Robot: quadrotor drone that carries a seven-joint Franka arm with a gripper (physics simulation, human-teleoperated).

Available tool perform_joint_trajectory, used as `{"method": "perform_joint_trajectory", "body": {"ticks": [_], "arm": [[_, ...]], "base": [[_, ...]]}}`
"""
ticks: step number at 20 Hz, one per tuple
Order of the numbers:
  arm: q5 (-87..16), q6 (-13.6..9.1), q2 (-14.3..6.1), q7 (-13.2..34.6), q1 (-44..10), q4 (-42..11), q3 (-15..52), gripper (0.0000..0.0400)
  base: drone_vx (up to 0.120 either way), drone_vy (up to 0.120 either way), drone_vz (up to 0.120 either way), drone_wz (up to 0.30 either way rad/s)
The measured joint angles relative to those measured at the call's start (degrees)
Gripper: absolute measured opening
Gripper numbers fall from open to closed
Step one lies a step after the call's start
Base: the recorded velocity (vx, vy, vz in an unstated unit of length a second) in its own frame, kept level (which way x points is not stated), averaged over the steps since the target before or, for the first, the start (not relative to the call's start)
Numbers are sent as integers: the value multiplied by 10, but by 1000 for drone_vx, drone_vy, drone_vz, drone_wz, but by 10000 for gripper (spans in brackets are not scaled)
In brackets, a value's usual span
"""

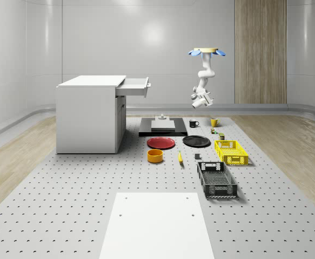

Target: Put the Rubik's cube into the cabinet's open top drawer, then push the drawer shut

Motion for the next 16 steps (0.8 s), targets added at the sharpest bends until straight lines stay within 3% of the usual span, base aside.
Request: {"method": "perform_joint_trajectory", "body": {"ticks": [4,8,12,16], "arm": [[-259,-4,-33,82,-85,-147,143,400],[-473,-47,-64,184,-204,-262,250,400],[-590,-99,-93,264,-317,-313,317,400],[-640,-132,-117,313,-392,-330,354,400]], "base": [[120,0,-120,0],[120,0,-120,0],[120,0,-120,0],[120,-40,-120,0]]}}
